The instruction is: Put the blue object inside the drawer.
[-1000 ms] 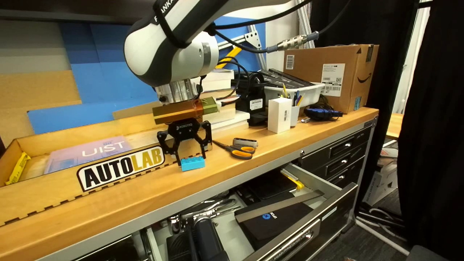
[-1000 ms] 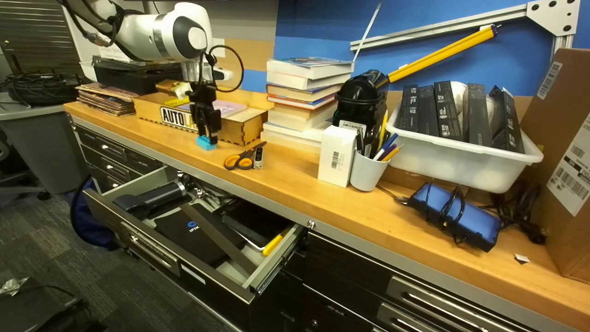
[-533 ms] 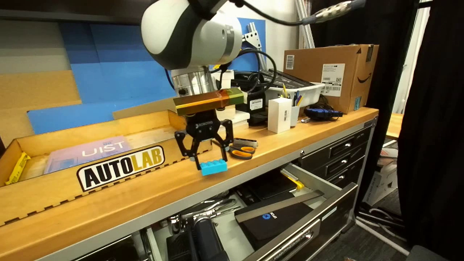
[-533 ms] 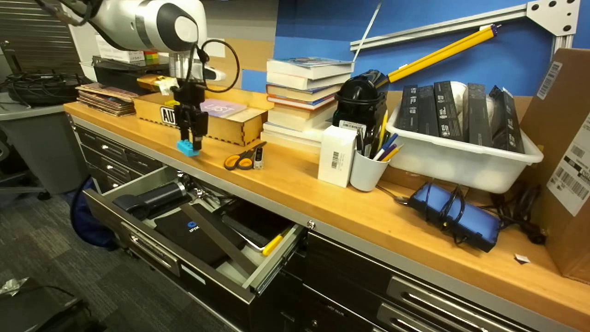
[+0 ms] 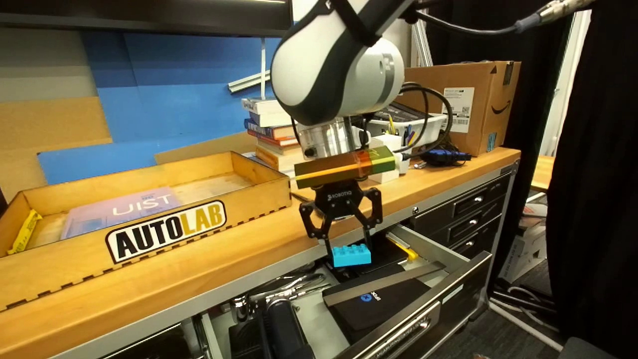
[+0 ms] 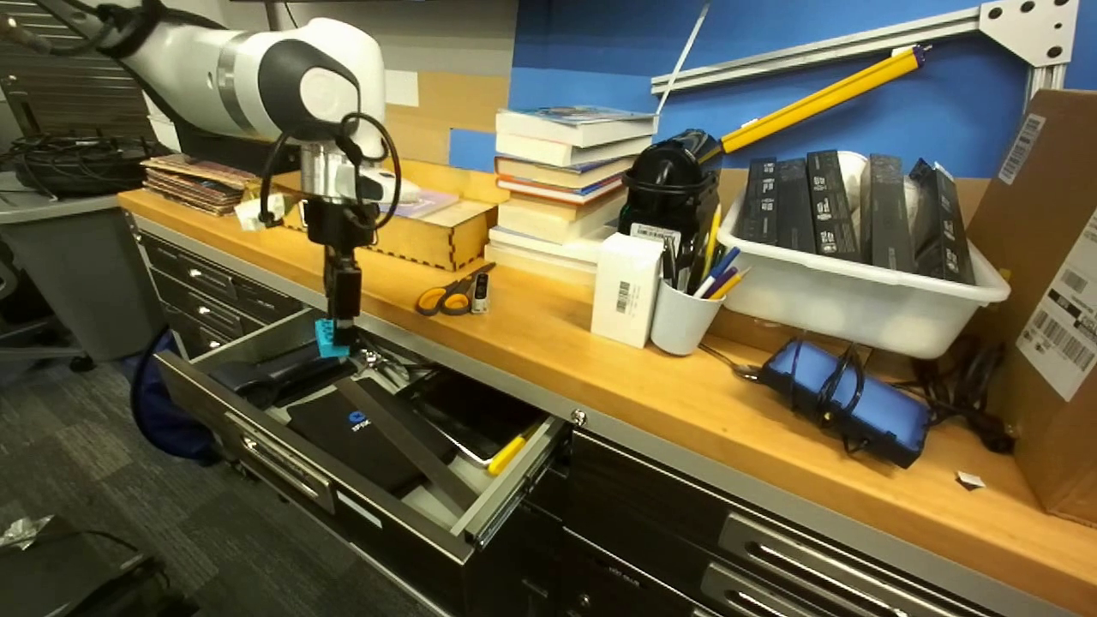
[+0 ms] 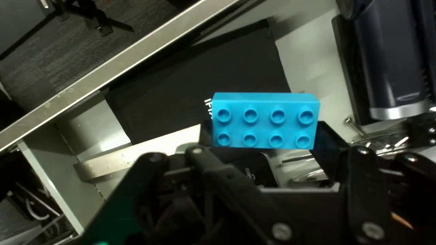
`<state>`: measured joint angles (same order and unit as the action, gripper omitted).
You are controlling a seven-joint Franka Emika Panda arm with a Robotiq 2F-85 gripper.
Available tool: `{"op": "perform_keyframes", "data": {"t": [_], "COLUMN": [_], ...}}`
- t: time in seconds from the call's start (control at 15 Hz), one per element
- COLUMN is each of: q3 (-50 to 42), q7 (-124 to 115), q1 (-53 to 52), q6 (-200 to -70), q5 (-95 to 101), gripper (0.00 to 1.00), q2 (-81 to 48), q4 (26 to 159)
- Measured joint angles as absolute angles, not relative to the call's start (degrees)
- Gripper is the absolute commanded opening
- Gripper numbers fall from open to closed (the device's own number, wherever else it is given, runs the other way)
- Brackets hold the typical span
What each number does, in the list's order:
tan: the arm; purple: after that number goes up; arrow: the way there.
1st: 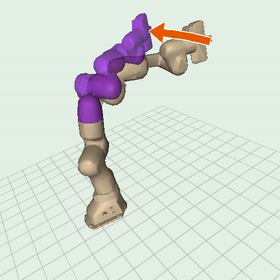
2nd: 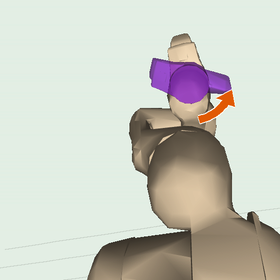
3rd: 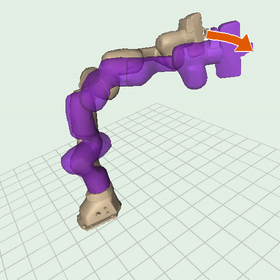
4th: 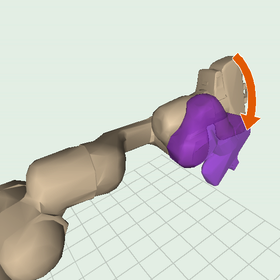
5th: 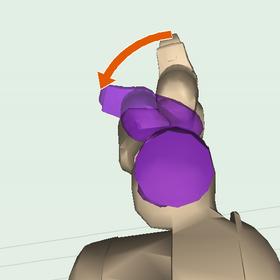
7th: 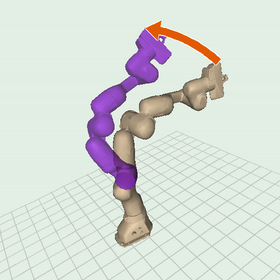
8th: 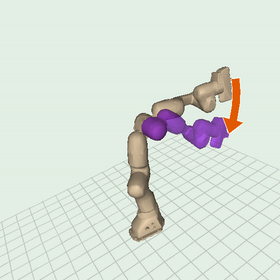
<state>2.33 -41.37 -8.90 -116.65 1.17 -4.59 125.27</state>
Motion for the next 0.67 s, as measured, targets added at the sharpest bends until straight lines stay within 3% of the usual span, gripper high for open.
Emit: {"op": "perform_keyframes", "data": {"t": [0.2, 0.27, 0.4, 0.67], "q3": [0.79, 0.29, -0.36, -0.34], "q7": [-42.72, -42.66, -41.96, -38.99], "q1": [-5.48, -4.35, -2.55, -1.53], "q6": [-122.87, -124.29, -125.77, -125.65], "q5": [-2.34, -4.18, -7.80, -10.95], "gripper": [0.46, 0.93, 0.99, 1.00], "q2": [-5.62, -6.24, -7.31, -5.67], "q4": [128.72, 129.38, 130.25, 132.96]}}
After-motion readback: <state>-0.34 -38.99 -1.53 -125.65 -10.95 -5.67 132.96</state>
